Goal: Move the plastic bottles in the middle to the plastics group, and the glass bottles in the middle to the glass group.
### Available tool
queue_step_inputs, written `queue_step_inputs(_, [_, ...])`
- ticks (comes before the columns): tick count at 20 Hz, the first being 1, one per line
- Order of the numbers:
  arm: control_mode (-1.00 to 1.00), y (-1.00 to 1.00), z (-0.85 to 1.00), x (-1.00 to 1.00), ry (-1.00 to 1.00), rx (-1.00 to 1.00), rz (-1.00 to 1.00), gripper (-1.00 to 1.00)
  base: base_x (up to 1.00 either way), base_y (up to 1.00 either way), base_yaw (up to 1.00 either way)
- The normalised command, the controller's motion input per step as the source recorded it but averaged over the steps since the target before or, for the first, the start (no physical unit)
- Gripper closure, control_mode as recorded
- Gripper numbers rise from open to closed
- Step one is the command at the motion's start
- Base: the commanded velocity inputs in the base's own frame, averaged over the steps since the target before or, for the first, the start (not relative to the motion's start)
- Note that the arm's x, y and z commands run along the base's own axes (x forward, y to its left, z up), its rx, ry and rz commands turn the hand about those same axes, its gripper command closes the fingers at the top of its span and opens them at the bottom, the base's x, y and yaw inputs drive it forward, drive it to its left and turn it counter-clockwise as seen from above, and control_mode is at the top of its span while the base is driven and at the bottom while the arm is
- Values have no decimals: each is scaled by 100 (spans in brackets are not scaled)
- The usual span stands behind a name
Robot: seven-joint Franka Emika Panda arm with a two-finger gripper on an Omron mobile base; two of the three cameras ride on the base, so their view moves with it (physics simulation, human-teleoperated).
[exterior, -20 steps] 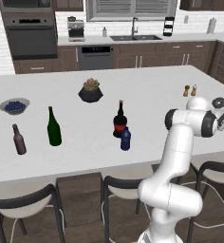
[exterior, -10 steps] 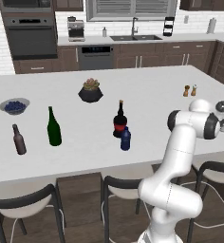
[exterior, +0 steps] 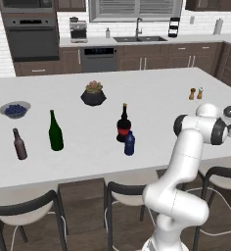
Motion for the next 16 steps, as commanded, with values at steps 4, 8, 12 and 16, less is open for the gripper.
queue_step_inputs(4, [-100,-11,0,9,1,0,0,100,0,0,0])
queue_step_inputs(8, [-100,-27,0,1,5,0,-1,100,0,0,0])
queue_step_inputs(12, [-100,-24,0,0,7,0,0,100,0,0,0])
queue_step_inputs(16, [-100,-16,-1,0,2,0,0,100,0,0,0])
